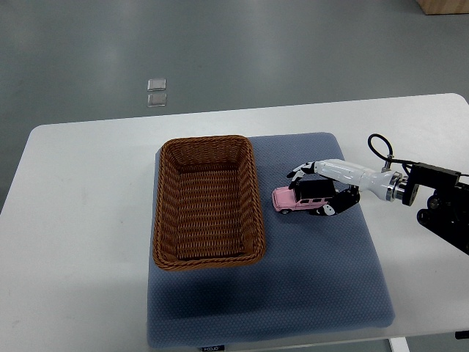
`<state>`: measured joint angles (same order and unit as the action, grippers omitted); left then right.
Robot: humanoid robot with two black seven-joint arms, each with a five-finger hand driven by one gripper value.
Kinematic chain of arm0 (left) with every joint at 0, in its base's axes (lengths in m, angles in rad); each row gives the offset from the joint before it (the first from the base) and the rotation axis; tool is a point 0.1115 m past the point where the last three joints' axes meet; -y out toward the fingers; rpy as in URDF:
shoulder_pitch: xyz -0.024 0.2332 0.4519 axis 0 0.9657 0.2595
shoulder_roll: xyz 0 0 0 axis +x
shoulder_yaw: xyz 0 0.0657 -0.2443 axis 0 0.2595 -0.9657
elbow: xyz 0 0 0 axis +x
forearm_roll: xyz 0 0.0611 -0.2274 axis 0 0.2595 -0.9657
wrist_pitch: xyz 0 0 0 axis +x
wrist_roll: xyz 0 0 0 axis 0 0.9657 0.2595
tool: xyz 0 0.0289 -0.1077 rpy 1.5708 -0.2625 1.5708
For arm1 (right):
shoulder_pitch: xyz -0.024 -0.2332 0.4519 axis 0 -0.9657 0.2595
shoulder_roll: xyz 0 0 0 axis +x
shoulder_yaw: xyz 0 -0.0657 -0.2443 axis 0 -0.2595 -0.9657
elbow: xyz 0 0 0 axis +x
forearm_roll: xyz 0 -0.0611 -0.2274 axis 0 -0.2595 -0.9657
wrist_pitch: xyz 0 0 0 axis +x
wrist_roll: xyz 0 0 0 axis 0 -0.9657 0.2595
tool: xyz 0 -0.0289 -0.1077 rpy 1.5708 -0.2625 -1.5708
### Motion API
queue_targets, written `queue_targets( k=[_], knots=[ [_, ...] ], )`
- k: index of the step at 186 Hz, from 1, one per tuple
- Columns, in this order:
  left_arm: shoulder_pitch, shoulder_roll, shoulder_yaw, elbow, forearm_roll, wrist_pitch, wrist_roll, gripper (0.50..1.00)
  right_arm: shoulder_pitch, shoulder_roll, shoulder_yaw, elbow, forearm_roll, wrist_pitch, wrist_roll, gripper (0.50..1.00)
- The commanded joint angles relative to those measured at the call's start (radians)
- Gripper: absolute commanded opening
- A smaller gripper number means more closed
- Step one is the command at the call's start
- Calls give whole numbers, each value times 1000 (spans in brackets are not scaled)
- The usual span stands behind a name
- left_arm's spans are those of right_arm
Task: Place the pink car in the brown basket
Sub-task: 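Close the right hand fingers around the pink SUV's body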
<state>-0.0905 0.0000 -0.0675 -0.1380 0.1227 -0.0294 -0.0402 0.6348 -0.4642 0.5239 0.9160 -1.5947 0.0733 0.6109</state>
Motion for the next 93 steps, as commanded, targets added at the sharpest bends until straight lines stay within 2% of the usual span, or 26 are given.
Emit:
queue_targets(
  k=[1, 12, 22, 30, 31, 32, 33, 34, 35, 36, 37, 66, 93],
  knots=[
    [0, 0, 0, -2, 0, 0, -1, 1000, -1, 2, -15, -6, -2, -12, 0, 774],
    [0, 0, 0, -2, 0, 0, 0, 1000, -3, 4, -15, -6, -4, -18, 0, 754],
    [0, 0, 0, -2, 0, 0, 0, 1000, -3, 6, -15, -8, -4, -21, 0, 693],
    [0, 0, 0, -2, 0, 0, -1, 1000, -4, 7, -15, -8, -4, -23, 0, 623],
    [0, 0, 0, -2, 0, 0, -1, 1000, -4, 7, -15, -8, -4, -23, 0, 595],
    [0, 0, 0, -2, 0, 0, -1, 1000, -4, 7, -15, -8, -4, -23, 0, 594],
    [0, 0, 0, -2, 0, 0, -1, 1000, -4, 7, -15, -8, -4, -23, 0, 562],
    [0, 0, 0, -2, 0, 0, -1, 1000, -4, 7, -15, -8, -4, -23, 0, 562],
    [0, 0, 0, -2, 0, 0, 0, 1000, -4, 7, -15, -9, -4, -23, 0, 523],
    [0, 0, 0, -2, 0, 0, 0, 1000, -4, 7, -15, -9, -4, -23, 0, 523],
    [0, 0, 0, -2, 0, 0, 0, 1000, -6, 7, -15, -9, -4, -24, 0, 500],
    [1, 0, 0, -5, 0, 0, 0, 1000, -12, 13, -15, -11, -11, -61, 0, 500],
    [0, 0, 0, -5, 0, 0, -1, 1000, -12, 10, -12, -11, -10, -66, 0, 500]
  ],
)
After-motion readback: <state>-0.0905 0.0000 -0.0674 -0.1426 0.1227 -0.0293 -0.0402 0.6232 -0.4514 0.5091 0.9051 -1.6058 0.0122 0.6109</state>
